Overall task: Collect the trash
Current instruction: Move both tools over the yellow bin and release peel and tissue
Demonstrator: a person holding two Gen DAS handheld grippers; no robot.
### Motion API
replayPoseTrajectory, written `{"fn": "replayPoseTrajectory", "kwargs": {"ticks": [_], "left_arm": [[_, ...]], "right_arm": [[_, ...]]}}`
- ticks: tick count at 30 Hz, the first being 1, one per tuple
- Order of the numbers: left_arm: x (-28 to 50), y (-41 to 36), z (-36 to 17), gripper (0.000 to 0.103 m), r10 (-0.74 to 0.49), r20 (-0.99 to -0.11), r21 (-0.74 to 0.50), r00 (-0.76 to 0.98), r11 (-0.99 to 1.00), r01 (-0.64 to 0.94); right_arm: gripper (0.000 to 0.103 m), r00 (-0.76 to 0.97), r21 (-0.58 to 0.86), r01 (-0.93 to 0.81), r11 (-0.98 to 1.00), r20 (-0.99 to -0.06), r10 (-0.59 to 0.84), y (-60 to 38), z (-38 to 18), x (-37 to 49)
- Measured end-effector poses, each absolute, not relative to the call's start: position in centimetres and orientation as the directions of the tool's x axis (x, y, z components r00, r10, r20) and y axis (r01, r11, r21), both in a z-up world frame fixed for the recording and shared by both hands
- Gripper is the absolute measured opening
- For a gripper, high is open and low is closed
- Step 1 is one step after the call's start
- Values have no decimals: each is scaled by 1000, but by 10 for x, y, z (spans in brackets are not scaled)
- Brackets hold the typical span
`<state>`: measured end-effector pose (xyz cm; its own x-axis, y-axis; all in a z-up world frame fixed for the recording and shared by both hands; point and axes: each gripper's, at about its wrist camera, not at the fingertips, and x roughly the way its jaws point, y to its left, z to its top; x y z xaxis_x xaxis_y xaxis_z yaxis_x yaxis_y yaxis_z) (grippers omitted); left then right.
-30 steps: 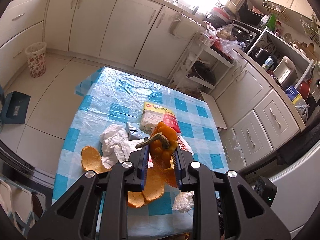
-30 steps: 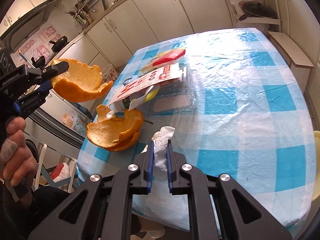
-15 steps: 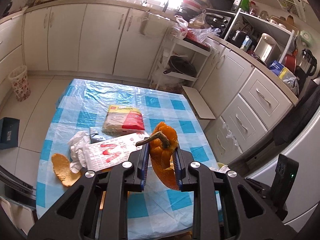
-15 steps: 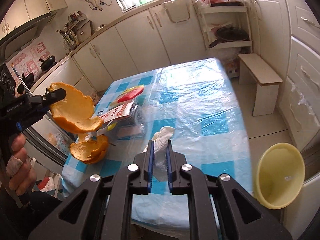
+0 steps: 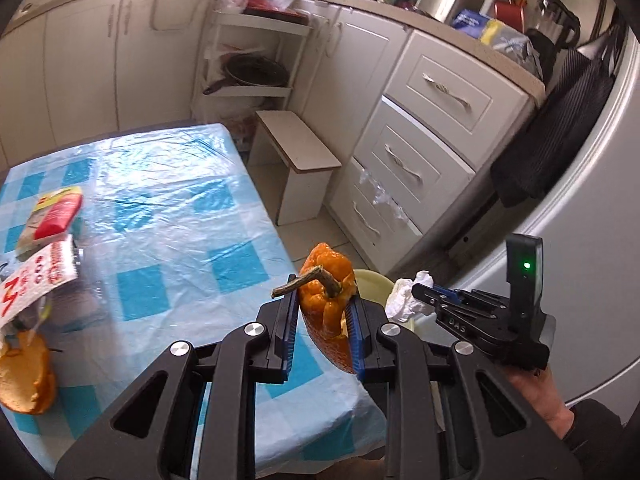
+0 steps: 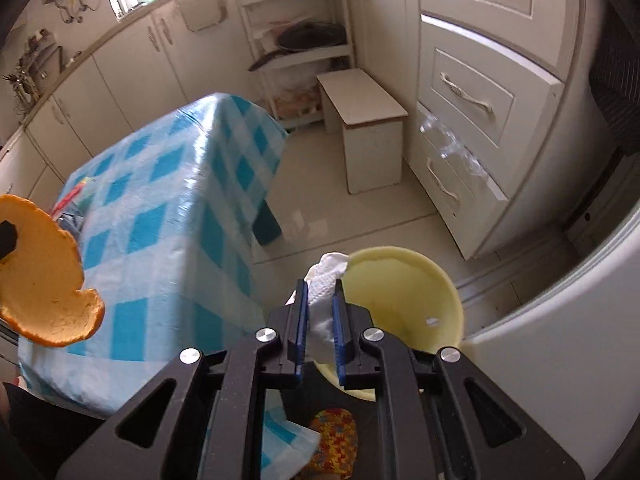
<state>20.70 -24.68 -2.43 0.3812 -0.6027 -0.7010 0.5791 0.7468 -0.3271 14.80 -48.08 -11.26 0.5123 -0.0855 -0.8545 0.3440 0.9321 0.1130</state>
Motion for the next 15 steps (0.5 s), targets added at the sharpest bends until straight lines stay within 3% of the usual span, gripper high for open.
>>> {"fn": "replayPoseTrajectory", "kwargs": {"ticks": [4,5,8,15], "left_arm": [[204,-297,-48,21,-590,-734,-334,338,746,577],[204,-306,-54,21,-583,-742,-336,332,751,569],[205,-336,-79,21,-561,-772,-354,299,770,531],[202,-395,-126,21,-480,-839,-307,257,806,506]], "right_arm": [[14,426,72,378,923,-899,-104,-501,-136,157],[24,408,68,396,916,-906,-109,-506,-141,159],[36,418,116,462,879,-903,-100,-528,-139,149],[48,614,238,489,839,-777,-137,-542,-83,131]]}}
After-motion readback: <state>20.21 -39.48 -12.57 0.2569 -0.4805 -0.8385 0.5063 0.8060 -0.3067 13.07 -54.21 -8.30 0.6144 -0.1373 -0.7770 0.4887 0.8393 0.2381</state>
